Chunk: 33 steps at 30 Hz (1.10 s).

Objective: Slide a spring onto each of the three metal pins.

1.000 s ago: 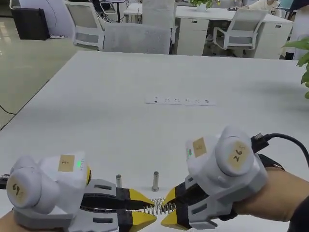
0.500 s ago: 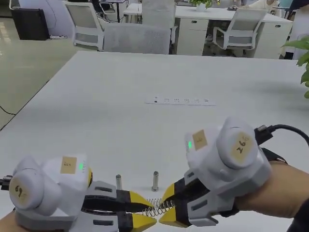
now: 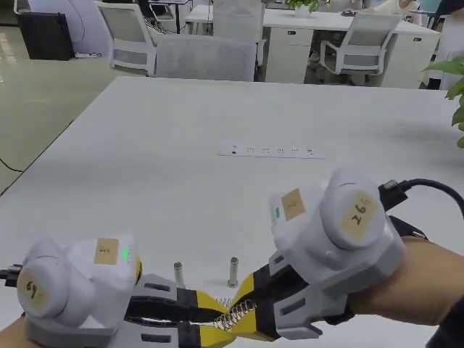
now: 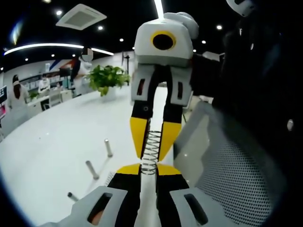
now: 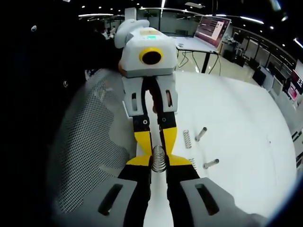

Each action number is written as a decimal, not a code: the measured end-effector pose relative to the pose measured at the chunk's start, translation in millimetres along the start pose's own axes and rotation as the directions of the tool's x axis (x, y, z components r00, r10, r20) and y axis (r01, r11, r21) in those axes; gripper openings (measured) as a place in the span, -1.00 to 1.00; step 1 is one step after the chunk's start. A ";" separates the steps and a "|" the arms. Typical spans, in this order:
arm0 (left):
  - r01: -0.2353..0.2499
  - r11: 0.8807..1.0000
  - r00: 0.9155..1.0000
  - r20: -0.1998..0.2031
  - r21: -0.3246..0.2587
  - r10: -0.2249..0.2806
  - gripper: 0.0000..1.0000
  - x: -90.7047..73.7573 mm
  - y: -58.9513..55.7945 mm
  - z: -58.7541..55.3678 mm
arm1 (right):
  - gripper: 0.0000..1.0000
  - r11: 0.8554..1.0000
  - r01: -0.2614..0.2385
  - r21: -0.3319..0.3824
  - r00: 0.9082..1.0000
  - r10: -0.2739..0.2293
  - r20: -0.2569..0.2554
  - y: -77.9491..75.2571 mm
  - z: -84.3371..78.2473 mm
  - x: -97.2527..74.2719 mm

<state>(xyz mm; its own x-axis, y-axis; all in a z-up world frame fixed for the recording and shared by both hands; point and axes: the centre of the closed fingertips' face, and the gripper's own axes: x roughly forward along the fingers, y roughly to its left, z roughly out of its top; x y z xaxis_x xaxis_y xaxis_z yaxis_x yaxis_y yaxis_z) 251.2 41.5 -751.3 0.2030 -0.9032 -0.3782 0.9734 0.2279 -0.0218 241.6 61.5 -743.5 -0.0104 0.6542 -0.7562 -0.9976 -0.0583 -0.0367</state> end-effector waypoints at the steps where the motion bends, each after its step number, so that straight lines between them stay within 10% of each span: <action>1: 0.001 1.000 1.000 0.000 0.000 -0.001 -0.94 0.1 -0.3 0.1 | -0.83 1.000 0.000 -0.004 1.000 0.000 0.000 0.2 1.4 0.1; 33: 0.001 0.999 1.000 -0.018 -0.048 -0.002 -0.79 0.4 -0.6 -5.6 | -0.84 1.000 0.012 -0.023 0.999 -0.013 -0.045 -1.9 -1.1 1.2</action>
<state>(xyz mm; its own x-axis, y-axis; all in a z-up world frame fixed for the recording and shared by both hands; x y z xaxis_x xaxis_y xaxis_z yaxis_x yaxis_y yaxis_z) 250.1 43.1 -756.6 0.1992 -0.8968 -0.3952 0.9674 0.2442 -0.0666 243.5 61.5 -745.0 0.0059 0.6204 -0.7843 -0.9959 -0.0673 -0.0607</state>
